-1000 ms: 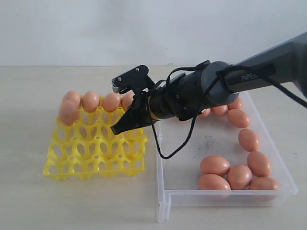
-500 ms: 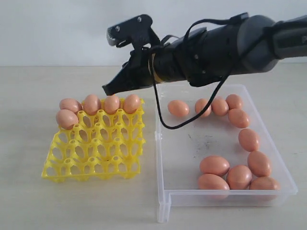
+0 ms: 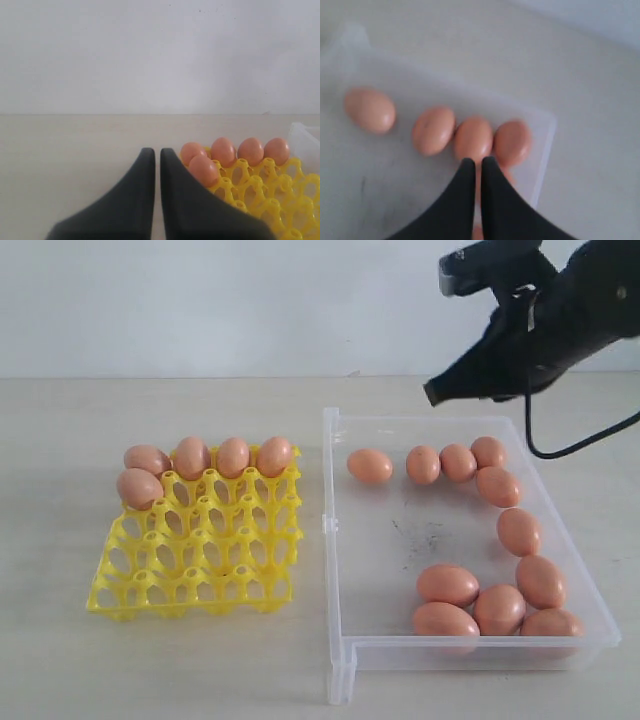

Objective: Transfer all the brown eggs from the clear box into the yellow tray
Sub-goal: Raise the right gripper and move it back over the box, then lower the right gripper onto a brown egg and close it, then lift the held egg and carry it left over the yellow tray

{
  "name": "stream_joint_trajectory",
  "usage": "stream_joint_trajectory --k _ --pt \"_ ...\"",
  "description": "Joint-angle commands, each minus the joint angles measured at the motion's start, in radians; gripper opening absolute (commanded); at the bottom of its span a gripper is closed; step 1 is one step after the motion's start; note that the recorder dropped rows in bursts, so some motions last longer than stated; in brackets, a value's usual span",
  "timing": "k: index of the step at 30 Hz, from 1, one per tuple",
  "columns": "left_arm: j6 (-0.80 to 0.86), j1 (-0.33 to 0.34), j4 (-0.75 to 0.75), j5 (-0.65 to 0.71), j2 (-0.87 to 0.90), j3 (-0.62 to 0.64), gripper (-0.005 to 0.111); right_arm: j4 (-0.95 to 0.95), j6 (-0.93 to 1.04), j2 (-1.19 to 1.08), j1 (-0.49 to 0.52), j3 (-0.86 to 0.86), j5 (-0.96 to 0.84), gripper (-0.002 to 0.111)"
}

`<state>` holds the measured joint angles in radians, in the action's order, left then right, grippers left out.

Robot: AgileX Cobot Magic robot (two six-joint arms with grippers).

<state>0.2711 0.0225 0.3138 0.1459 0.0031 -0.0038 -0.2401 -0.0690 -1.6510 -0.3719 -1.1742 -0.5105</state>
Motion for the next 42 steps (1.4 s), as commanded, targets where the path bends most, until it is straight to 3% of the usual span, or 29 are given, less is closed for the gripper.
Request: stream_joint_trajectory --k 1,4,9,11,15,17,26,31,42 --pt "0.000 0.002 0.005 -0.014 -0.003 0.004 0.004 0.498 0.504 -0.050 0.096 -0.123 -0.420 0.000" --pt "0.000 0.002 0.005 -0.014 -0.003 0.004 0.004 0.462 0.496 -0.084 0.104 -0.143 -0.500 0.000" --pt "0.000 0.002 0.005 -0.014 -0.003 0.004 0.004 0.274 0.320 -0.165 0.102 -0.139 -0.540 0.001" --pt "0.000 0.002 0.005 -0.014 -0.003 0.004 0.004 0.270 0.322 -0.192 0.102 -0.139 -0.584 0.012" --pt "0.000 0.002 0.005 -0.014 -0.003 0.004 0.004 0.269 0.308 -0.220 0.100 -0.139 -0.590 0.046" --pt "0.000 0.002 0.005 -0.014 -0.003 0.004 0.004 0.269 0.288 -0.225 0.100 -0.139 -0.570 0.054" --pt "0.000 0.002 0.005 -0.014 -0.003 0.004 0.004 0.263 0.270 -0.260 0.088 -0.139 -0.475 0.054" --pt "0.000 0.002 0.005 -0.014 -0.003 0.004 0.004 0.138 0.179 -0.326 0.081 -0.139 -0.437 0.054" --pt "0.000 0.002 0.005 -0.014 -0.003 0.004 0.004 0.186 0.175 -0.440 0.081 -0.139 -0.411 0.051"
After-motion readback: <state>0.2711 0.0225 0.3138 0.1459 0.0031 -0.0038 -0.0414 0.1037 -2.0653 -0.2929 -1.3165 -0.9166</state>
